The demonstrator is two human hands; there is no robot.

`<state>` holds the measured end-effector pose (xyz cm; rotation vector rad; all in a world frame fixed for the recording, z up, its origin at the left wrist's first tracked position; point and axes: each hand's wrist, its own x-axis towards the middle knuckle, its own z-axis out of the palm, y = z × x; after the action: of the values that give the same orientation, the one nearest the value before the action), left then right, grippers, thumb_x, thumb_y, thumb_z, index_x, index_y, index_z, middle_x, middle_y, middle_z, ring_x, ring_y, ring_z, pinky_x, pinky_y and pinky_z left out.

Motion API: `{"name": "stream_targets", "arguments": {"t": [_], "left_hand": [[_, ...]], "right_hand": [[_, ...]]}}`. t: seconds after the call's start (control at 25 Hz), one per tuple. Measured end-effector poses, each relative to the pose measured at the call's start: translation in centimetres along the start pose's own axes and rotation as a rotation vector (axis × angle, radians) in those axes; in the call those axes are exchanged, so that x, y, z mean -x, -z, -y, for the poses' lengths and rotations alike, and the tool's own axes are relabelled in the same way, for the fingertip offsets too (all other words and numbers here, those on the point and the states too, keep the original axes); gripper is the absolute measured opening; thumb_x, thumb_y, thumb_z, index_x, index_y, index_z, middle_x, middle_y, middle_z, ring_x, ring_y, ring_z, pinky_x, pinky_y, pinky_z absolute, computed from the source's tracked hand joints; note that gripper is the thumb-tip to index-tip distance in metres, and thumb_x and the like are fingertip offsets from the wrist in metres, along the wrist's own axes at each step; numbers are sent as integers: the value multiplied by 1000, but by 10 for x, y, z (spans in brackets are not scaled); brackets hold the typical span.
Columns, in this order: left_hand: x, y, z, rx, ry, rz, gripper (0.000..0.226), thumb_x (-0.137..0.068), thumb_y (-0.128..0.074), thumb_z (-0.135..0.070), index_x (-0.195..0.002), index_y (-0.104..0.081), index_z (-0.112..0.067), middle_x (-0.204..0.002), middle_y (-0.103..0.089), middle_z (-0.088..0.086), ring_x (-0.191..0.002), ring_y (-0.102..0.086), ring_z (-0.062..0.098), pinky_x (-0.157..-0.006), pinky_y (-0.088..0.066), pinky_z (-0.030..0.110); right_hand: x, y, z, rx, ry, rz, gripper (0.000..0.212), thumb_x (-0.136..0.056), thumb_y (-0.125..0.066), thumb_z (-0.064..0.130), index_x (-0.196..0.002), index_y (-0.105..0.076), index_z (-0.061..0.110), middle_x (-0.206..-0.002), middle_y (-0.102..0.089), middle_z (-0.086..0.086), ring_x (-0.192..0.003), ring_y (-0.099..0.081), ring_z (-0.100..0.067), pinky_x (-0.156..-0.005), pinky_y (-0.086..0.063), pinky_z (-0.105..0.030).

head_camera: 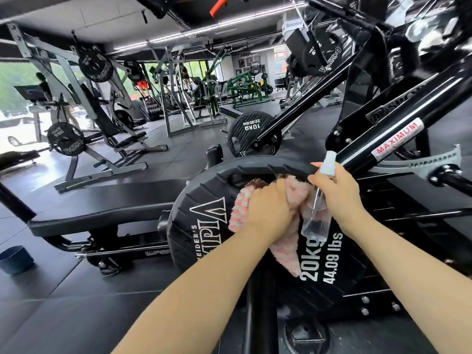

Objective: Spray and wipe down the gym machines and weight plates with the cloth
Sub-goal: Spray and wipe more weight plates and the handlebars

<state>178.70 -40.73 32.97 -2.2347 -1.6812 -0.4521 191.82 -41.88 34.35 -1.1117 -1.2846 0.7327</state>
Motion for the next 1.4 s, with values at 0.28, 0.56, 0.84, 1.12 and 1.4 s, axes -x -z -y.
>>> {"name": "stream_targets", "arguments": {"t": [0.28, 0.56, 0.84, 1.12, 1.4], "left_hand": [[35, 15, 62, -457, -420, -82, 58, -70, -28, -16, -119, -50, 8, -95, -63, 16, -78, -60, 31, -80, -36, 36], [56, 50, 135, -618, -581, -94, 64, -75, -28, -12, -139, -31, -4, -141, -46, 6, -129, -44, 21, -113, -14, 37], [28, 73, 65, 274, 203, -188, 53, -86, -35, -25, -133, -39, -2, -130, -49, 15, -115, -49, 40, -98, -37, 42], [-50, 83, 6, 494, 209, -359, 75, -83, -69, -34, -139, -29, -3, -139, -31, 13, -129, -31, 24, -106, -26, 30], [-32, 98, 37, 363, -293, 116, 64, -82, -63, -32, -140, -37, -22, -137, -45, -1, -122, -42, 11, -96, -29, 16]], "right_hand": [[3, 9, -4, -42, 29, 50, 17, -83, -63, 15, -86, -57, 30, -78, -51, 5, -75, -47, -10, -72, -37, -25], [3, 7, -3, -10, 5, 23, 18, -64, -54, 36, -82, -56, 36, -73, -51, 8, -94, -51, -26, -90, -40, -42], [6, 3, 1, 71, -23, -45, 18, -83, -62, 22, -94, -61, 8, -71, -51, 8, -91, -50, -22, -96, -39, -45], [5, 4, 2, 97, -22, -46, 28, -82, -63, 24, -96, -59, 1, -67, -49, 5, -81, -50, -21, -89, -42, -47], [6, 3, 0, 99, -17, -38, 40, -64, -53, 42, -92, -61, 13, -74, -52, 8, -95, -53, -25, -98, -37, -48]]}}
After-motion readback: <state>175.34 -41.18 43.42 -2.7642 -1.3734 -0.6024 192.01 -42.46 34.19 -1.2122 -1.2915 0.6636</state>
